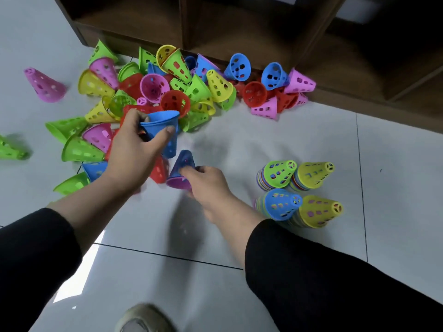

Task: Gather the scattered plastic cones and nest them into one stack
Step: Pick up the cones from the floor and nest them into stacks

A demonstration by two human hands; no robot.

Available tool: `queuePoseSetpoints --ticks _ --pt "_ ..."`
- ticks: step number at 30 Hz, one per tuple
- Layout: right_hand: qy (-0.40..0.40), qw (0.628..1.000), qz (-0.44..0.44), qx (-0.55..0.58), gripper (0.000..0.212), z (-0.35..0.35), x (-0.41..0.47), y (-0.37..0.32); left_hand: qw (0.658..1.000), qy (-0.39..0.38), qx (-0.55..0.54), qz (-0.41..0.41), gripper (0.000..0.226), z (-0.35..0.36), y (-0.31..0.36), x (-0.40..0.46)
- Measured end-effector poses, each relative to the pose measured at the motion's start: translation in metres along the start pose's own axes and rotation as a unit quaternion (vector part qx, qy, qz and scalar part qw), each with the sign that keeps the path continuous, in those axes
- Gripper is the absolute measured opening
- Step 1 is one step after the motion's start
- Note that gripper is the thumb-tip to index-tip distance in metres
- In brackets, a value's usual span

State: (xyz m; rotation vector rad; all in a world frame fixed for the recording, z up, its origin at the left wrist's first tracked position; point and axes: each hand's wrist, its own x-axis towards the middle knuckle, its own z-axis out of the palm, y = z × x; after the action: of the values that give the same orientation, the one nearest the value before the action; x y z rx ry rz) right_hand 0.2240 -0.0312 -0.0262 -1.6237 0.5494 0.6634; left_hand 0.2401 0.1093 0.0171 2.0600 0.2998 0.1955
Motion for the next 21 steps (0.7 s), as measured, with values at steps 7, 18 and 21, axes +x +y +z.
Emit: queuePoseSetpoints --ticks 7,18,21 --pt "0.051 0.977 -0.185 0.095 0.017 -0.131 -0.078 -0.072 0.995 -0.072 -0.072 0.012 0.037 0.015 0.057 -0.014" --pt "0.258 0.927 -0.245 -0.123 0.031 -0.284 -0.048 -0.017 0.892 -0.349 0.216 0.193 0.056 0.133 0.098 -0.02" --pt "0.253 0.93 -0.241 -0.112 0.035 -0.286 -0.026 0.009 0.83 -0.387 0.322 0.241 0.07 0.163 0.103 -0.013"
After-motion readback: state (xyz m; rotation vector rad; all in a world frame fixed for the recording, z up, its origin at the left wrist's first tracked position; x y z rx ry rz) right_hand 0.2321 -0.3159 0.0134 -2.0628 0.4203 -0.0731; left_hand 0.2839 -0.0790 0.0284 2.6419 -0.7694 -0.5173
